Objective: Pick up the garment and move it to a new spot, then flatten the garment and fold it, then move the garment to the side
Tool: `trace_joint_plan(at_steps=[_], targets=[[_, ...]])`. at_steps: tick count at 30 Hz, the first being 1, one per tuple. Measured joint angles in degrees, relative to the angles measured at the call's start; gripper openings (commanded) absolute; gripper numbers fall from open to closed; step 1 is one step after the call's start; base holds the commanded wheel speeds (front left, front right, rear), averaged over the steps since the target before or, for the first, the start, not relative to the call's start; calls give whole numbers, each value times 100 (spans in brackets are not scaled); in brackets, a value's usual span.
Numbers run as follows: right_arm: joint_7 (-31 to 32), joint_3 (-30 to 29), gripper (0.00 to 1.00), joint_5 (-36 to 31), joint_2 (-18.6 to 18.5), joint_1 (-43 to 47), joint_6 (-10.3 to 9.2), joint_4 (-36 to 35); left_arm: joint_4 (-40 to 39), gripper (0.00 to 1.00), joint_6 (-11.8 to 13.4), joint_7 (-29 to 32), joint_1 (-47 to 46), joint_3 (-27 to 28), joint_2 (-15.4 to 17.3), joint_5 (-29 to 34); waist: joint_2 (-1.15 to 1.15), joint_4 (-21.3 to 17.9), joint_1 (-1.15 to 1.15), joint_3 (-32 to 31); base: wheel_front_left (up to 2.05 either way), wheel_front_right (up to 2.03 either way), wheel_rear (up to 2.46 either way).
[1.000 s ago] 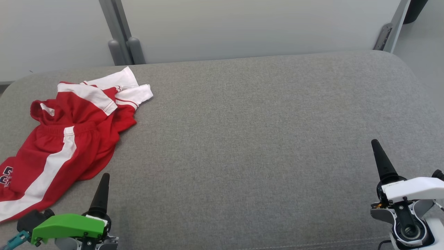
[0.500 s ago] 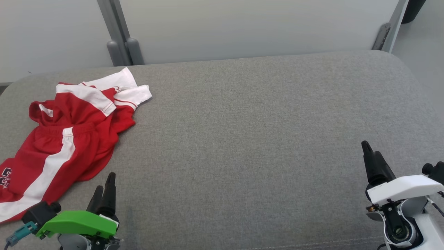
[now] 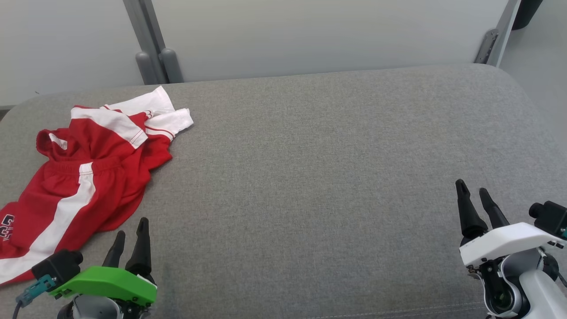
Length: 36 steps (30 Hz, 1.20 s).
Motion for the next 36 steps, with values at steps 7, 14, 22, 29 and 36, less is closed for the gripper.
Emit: trace_joint_plan(at_steps=[7, 14, 22, 29, 36], targets=[[-133, 112, 100, -541, -64, -2, -104, -35, -74, 100, 99, -136, -4, -114, 23, 472, 0, 1, 0, -4, 0, 0, 0], [-270, 221, 100, -1110, -149, -3, -200, -53, -125, 100, 144, -286, -5, -185, 51, 968, 0, -7, 0, -16, 0, 0, 0], [-432, 353, 100, -1679, -226, -4, -299, -86, -162, 100, 193, -454, -5, -267, 81, 1538, 0, -29, 0, -45, 0, 0, 0], [-552, 430, 100, -2041, -286, -4, -300, -136, -177, 100, 196, -576, -5, -312, 141, 1930, 0, -44, 0, -65, 0, 0, 0], [-690, 432, 100, -2473, -399, -4, -338, -165, -179, 100, 198, -705, 3, -314, 199, 2409, 0, -60, 0, -90, 0, 0, 0]])
